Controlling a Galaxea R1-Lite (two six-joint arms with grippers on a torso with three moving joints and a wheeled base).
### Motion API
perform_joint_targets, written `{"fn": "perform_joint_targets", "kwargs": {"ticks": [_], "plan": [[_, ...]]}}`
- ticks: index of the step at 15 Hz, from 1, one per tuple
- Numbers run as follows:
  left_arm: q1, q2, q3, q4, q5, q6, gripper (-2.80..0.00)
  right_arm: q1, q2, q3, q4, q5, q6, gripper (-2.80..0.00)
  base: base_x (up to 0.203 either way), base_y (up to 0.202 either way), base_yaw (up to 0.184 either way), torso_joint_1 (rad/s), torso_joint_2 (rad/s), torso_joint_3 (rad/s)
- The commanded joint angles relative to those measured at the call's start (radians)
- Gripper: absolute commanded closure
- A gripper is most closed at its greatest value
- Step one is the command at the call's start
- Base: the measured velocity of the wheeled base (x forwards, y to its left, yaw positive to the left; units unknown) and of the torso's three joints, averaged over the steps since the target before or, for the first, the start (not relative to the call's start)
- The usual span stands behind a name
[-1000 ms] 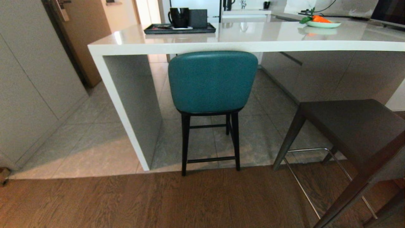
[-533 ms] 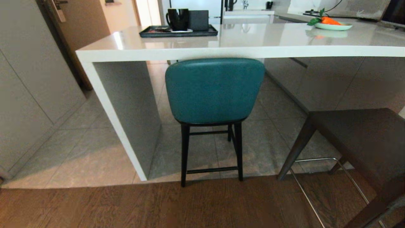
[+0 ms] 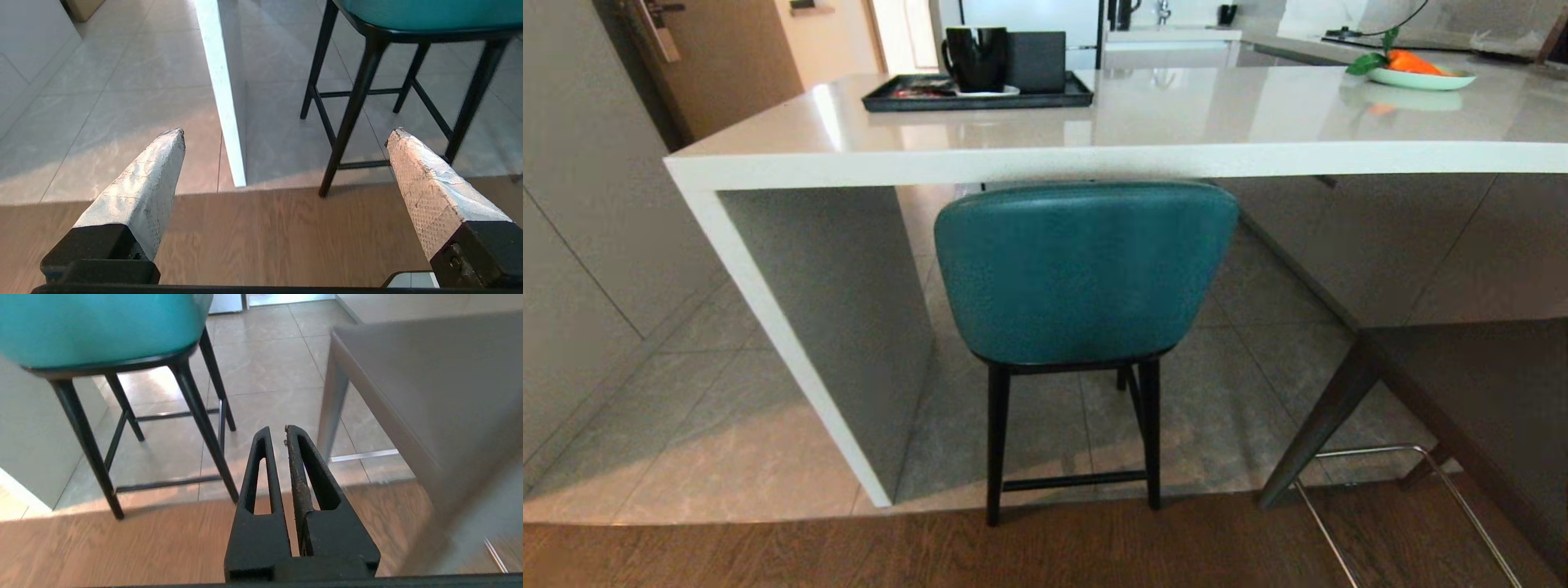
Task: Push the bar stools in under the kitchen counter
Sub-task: Pull the blue chair out from under the dining table
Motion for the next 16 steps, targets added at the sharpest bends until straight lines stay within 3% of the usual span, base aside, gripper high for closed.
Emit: {"fn": "perform_joint_targets", "kwargs": {"ticks": [1, 16], "plan": [[0.0, 0.001, 0.001, 0.0, 0.0, 0.0, -2.8, 0.0, 0.002, 0.023, -0.001, 0.0, 0.0, 0.0, 0.189, 0.0, 0.003, -0.002, 0.0, 0.002], [0.0, 0.001, 0.002, 0.0, -0.001, 0.0, -2.8, 0.0, 0.002, 0.023, -0.001, 0.0, 0.0, 0.0, 0.193, 0.0, 0.001, 0.002, 0.0, 0.002]]}}
